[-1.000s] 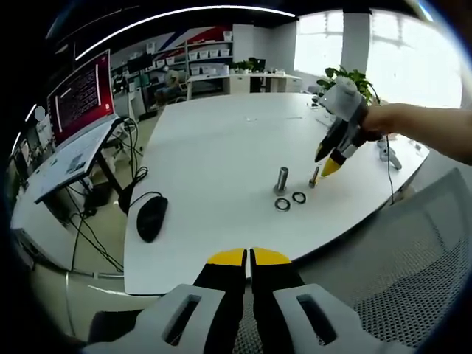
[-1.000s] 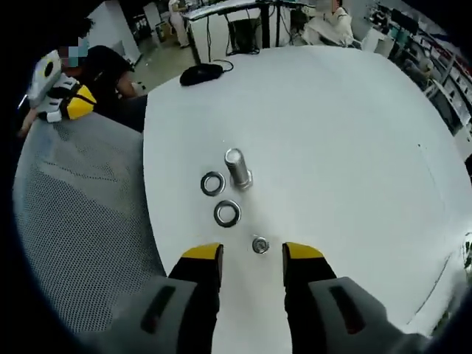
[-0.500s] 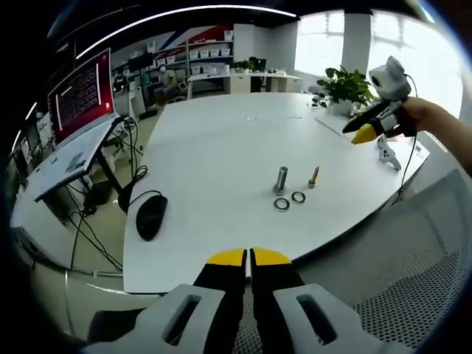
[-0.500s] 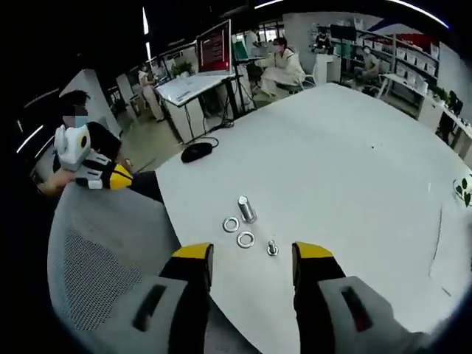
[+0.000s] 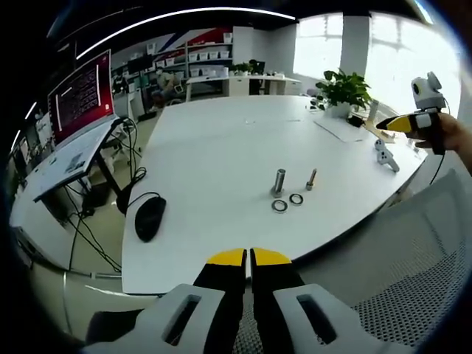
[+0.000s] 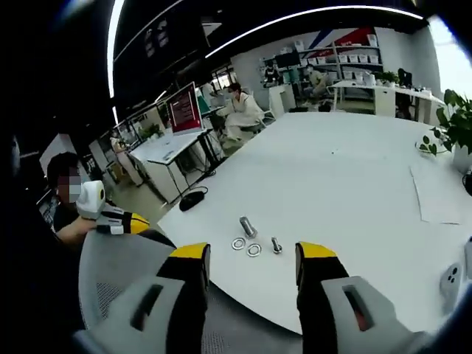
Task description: Place the washer onto the threaded stud by aligning its center hole with the stud, sliding it down to the base, and recovering from edge contact or off-axis alignment until the washer reaches the visible bottom stop.
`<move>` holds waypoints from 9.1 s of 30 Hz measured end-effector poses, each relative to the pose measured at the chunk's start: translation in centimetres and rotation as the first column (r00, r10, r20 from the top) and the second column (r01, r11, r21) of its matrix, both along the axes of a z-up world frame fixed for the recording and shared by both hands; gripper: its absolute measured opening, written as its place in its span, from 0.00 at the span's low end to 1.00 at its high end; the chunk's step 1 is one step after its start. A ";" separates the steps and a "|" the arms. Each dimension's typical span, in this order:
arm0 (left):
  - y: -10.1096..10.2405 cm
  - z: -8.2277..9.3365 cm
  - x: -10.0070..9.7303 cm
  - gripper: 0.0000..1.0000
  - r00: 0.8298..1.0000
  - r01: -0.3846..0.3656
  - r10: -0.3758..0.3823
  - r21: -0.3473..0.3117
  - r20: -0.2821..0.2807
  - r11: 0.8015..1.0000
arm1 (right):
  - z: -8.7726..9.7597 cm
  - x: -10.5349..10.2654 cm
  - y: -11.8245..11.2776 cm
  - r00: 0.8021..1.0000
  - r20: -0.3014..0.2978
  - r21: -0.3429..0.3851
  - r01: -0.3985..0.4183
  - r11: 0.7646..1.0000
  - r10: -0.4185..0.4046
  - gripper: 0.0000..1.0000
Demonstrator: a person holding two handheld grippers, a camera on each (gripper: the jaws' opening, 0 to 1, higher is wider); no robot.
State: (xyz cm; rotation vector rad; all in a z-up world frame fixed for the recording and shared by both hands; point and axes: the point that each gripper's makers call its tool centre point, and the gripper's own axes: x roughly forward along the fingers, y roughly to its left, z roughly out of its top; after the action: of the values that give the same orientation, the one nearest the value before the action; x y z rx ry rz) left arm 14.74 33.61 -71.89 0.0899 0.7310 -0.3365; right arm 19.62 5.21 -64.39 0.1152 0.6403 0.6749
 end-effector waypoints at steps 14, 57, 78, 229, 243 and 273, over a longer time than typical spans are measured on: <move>0.0 0.2 0.0 0.00 1.000 0.001 -0.001 -0.006 0.007 1.000 | -1.6 -3.6 -2.9 0.988 0.024 0.040 0.154 0.987 -0.155 0.48; -1.8 1.0 2.7 0.06 0.935 0.346 -0.343 0.026 -0.096 0.938 | -6.1 -4.7 -3.2 0.962 -0.059 0.064 0.271 0.960 -0.267 0.41; -4.6 -8.2 8.2 0.09 0.764 0.632 -0.571 0.170 -0.299 0.756 | -5.7 -4.4 -3.9 0.950 -0.049 0.082 0.311 0.947 -0.308 0.38; -13.7 -8.1 12.7 0.19 0.522 0.826 -0.801 0.408 -0.293 0.390 | -5.3 -4.1 -4.3 0.941 -0.050 0.103 0.337 0.936 -0.334 0.36; -14.4 -5.8 14.6 0.19 0.537 0.800 -0.807 0.450 -0.246 0.396 | -5.2 -4.1 -4.2 0.943 -0.049 0.104 0.333 0.937 -0.330 0.36; -15.1 -5.7 16.3 0.19 0.553 0.816 -0.775 0.389 -0.306 0.428 | -5.5 -4.3 -4.0 0.946 -0.067 0.092 0.324 0.942 -0.318 0.36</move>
State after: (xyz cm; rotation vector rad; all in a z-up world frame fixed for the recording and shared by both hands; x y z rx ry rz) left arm 31.03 18.47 -77.58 0.9682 0.8059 -1.0872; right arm 15.35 1.18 -69.93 0.3261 0.6185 0.3888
